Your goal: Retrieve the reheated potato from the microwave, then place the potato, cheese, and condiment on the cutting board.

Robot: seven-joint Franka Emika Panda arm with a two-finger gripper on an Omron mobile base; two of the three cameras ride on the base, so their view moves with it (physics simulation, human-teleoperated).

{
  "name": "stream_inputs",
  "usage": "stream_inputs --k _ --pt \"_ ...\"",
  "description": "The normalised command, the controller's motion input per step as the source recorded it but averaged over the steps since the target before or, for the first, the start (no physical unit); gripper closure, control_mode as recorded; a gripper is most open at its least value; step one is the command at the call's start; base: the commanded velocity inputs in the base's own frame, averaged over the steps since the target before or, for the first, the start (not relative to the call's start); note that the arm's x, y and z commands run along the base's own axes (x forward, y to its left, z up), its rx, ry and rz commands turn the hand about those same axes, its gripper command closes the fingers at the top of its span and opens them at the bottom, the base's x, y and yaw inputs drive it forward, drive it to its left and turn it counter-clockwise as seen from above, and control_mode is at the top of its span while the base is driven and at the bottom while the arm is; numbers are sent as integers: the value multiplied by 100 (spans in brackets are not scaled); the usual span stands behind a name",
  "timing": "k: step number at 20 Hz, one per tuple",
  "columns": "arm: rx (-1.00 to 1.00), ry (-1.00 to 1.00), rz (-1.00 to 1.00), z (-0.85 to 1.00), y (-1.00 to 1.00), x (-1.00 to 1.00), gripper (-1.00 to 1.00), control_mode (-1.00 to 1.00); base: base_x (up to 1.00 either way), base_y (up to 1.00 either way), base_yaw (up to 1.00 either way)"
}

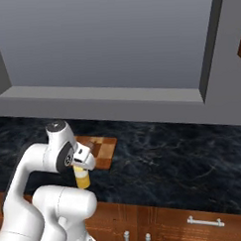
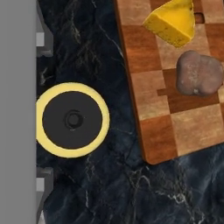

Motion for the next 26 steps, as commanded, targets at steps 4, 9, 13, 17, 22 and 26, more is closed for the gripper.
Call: stream_inputs --k 4,9,13,17,22,26 --pt "0 0 0 -29 0 14 100 -100 0 0 0" --pt "0 0 0 -32 -1 11 100 -100 0 0 0" --pt "0 0 0 -14 -6 1 100 -100 0 0 0" --pt "0 -7 0 10 -12 0 100 -100 0 0 0" --pt "0 -11 0 14 -18 2 100 -100 0 0 0" --pt "0 -8 0 25 -15 6 100 -100 0 0 0"
